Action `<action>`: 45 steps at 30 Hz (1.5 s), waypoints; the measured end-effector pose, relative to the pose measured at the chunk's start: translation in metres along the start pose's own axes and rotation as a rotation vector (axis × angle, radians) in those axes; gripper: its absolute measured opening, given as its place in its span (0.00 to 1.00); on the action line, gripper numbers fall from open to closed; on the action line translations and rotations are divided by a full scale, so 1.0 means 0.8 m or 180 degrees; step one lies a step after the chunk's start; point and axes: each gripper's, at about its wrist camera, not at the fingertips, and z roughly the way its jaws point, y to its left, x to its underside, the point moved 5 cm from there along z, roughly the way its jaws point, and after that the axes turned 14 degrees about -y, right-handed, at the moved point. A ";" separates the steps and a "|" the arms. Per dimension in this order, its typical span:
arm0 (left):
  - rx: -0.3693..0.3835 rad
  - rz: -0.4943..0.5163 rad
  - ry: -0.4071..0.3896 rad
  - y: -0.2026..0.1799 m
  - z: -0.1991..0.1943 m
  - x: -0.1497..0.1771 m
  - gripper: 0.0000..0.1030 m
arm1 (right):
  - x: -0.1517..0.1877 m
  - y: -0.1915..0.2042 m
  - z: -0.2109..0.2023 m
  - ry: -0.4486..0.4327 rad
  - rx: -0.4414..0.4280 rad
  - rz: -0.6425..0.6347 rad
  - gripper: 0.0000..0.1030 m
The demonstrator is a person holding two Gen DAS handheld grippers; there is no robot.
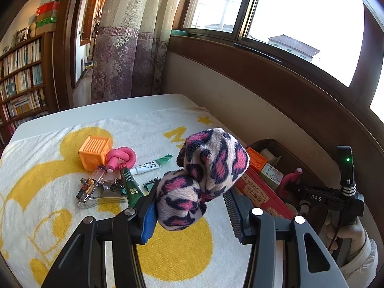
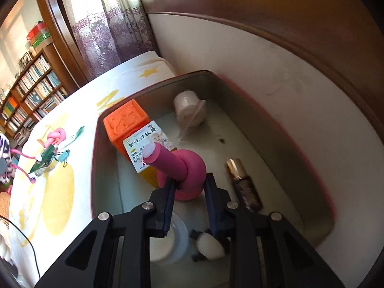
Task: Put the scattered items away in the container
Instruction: 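Carry the pink knotted toy into the red tin and release it with the right tool, then lower the pink-leopard plush into the red tin and open the left tool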
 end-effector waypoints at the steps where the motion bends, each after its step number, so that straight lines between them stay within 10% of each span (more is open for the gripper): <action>1: 0.0007 -0.0002 0.0010 -0.002 0.001 0.001 0.50 | -0.004 0.004 0.002 -0.0024 0.0027 -0.0045 0.26; 25: 0.0835 0.0411 0.0377 -0.191 0.060 0.028 0.50 | -0.009 -0.039 -0.134 -0.1271 0.0399 -0.0014 0.40; 32: 0.1054 0.0299 0.0614 -0.231 0.092 0.035 0.58 | -0.001 -0.050 -0.155 -0.1411 0.0388 0.0075 0.62; 45: 0.0691 0.0236 0.0502 -0.177 0.083 0.026 0.58 | 0.007 -0.030 -0.138 -0.1304 0.0204 0.0085 0.62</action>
